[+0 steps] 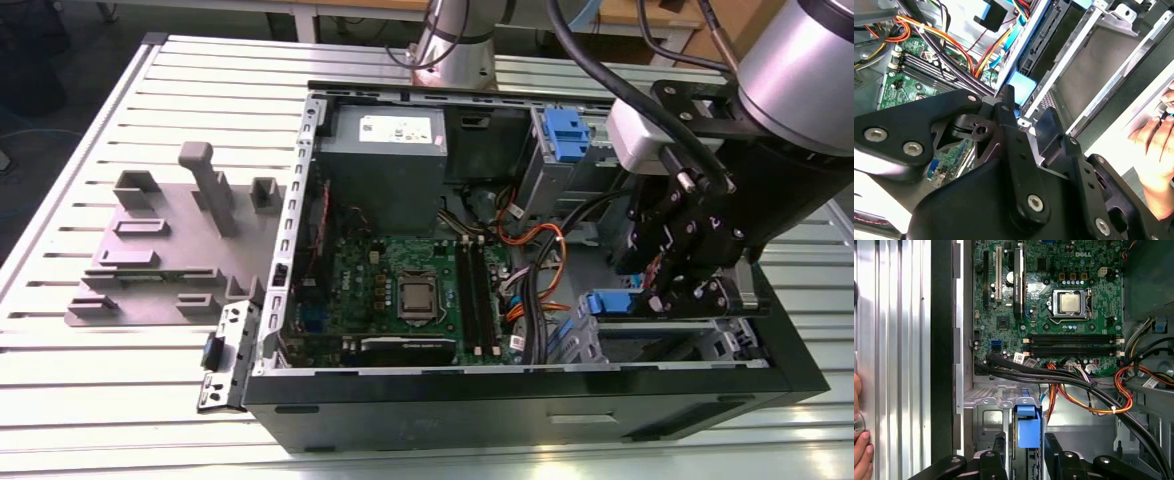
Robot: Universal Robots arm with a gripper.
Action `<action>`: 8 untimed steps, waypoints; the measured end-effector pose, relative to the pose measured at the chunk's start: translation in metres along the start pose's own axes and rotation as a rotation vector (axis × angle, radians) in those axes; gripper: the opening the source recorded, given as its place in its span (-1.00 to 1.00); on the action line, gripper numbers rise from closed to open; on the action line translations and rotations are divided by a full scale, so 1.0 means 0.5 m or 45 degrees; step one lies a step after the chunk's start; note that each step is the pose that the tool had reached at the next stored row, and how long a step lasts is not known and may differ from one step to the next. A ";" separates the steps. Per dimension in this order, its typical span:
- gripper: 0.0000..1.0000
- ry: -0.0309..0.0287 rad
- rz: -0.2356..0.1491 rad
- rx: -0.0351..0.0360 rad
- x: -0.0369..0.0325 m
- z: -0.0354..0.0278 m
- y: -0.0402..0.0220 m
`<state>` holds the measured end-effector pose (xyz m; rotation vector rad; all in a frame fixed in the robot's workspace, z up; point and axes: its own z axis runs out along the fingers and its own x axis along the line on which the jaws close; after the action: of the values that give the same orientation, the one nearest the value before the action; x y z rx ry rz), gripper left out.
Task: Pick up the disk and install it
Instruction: 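Insert the disk into the insertion slot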
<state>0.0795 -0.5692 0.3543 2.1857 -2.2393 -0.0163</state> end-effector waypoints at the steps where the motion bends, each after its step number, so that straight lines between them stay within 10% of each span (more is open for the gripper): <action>1: -0.12 0.0000 0.000 0.0000 0.000 0.000 0.000; 8: -0.63 0.0001 0.000 0.0000 0.000 0.000 0.000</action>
<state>0.0795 -0.5692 0.3543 2.1857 -2.2392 -0.0162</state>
